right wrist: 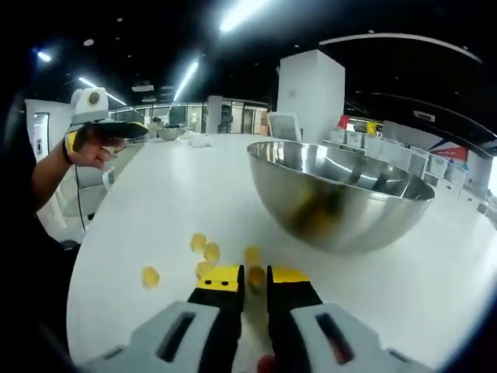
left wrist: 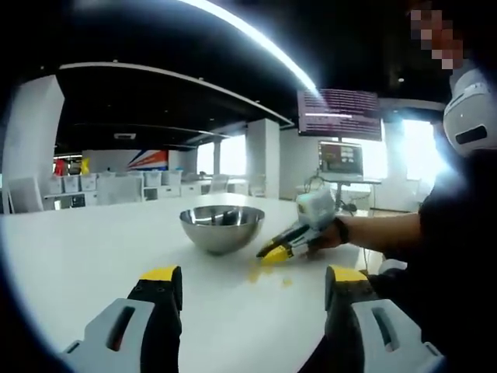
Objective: Pick up the QQ candy scattered on the table and place it into the stainless steel bowl on the table
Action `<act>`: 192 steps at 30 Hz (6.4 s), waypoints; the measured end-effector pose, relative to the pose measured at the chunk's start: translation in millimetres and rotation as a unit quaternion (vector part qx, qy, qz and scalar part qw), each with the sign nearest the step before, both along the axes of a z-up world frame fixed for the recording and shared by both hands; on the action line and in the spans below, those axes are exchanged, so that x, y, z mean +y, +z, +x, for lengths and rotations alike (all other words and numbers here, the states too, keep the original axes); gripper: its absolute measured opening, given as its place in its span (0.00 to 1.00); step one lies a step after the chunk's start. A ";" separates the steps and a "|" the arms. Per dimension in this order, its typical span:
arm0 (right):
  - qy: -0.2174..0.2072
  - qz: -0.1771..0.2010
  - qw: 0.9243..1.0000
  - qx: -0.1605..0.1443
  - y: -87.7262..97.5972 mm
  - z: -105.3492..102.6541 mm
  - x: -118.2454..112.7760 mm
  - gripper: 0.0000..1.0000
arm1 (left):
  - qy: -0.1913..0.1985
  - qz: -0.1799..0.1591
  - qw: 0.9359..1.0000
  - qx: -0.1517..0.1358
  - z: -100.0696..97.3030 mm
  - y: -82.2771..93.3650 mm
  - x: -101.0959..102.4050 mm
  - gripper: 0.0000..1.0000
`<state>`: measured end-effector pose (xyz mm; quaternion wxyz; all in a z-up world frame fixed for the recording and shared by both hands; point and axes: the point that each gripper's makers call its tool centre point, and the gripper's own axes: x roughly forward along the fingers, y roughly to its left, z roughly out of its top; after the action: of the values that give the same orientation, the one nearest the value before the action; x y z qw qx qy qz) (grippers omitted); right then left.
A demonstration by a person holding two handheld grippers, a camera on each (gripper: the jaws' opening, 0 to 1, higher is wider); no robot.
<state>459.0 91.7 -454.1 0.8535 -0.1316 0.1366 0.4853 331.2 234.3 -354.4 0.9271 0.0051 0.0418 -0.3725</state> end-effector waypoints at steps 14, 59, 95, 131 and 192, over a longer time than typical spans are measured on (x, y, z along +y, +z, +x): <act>0.002 -0.003 1.000 -0.004 -1.7 1.9 -1.4 0.08 | -0.002 0.003 1.000 0.001 1.9 0.2 -2.4 0.76; -0.042 0.076 0.996 -0.030 95.0 -76.7 -137.4 0.08 | -0.031 0.010 0.999 0.001 2.1 1.3 -32.4 0.74; 0.049 -0.113 0.992 -0.029 126.7 54.4 -58.6 0.08 | -0.032 0.007 0.999 0.002 1.6 -1.8 -26.2 0.74; 0.124 -0.296 0.947 -0.013 94.1 102.6 -5.7 0.20 | -0.008 -0.008 1.000 0.001 5.8 -3.6 -2.4 0.73; -0.037 0.123 0.990 -0.058 94.0 -86.7 -86.2 0.18 | -0.025 0.003 1.000 -0.018 -3.3 13.2 -29.0 0.75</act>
<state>372.3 5.5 -360.1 0.8871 -0.0486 0.0309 0.4580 327.9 205.3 -341.2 0.9182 0.0153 0.0260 -0.3950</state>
